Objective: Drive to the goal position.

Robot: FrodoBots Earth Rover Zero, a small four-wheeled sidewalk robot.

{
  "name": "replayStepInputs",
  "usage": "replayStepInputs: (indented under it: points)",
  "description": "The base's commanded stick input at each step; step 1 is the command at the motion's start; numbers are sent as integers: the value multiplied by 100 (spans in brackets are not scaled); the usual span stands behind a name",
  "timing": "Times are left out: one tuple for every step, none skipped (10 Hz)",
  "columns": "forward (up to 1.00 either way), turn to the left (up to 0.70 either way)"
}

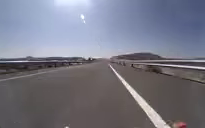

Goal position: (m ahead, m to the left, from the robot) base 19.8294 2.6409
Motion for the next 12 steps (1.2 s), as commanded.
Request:
replayStepInputs:
  points:
    - [100,0]
    - [100,0]
    - [100,0]
    - [100,0]
    - [100,0]
    - [100,0]
    - [100,0]
    - [100,0]
    - [100,0]
    - [100,0]
    - [100,0]
    - [100,0]
